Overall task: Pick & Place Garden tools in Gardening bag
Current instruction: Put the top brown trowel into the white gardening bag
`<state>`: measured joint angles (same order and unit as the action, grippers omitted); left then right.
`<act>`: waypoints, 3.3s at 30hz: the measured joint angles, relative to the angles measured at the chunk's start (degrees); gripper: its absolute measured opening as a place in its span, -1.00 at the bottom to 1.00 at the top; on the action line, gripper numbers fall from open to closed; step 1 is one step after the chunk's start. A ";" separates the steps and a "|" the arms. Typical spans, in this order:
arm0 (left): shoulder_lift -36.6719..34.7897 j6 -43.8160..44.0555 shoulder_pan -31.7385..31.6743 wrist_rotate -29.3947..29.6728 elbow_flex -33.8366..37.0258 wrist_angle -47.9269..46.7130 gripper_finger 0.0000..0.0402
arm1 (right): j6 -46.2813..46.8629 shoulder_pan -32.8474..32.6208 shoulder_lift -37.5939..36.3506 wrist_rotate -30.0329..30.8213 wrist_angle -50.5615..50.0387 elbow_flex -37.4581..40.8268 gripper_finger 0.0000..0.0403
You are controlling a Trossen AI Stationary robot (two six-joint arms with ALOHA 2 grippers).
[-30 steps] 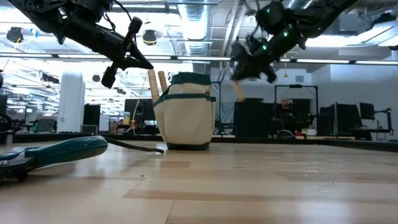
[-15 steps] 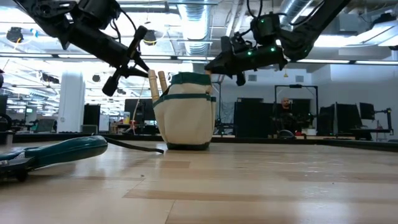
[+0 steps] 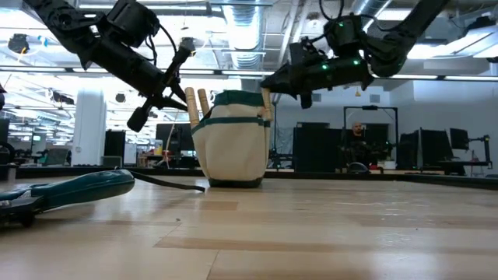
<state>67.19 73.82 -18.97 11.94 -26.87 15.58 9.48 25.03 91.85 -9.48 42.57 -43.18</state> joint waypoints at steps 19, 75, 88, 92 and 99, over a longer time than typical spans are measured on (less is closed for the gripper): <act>4.60 1.75 -0.01 -0.02 0.02 4.29 -0.99 | 0.69 4.03 2.25 3.11 12.17 1.69 -0.73; 4.56 -0.07 -0.01 1.87 0.02 5.96 -0.99 | -0.46 0.94 10.58 -4.07 5.90 -3.21 -0.73; 4.56 -0.09 -0.01 2.01 0.02 6.01 -0.99 | -5.16 0.10 10.58 -8.61 5.88 -3.21 -0.33; 4.56 -0.48 -0.01 1.99 0.02 6.05 -0.99 | -6.44 0.12 10.58 -10.70 5.86 -3.21 -0.12; 4.54 -1.55 -0.01 1.95 0.02 6.45 -0.99 | -6.65 0.56 10.55 -13.24 6.05 -3.20 0.02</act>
<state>71.72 72.27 -18.98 13.89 -26.85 22.03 2.83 25.59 102.40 -22.72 48.62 -46.38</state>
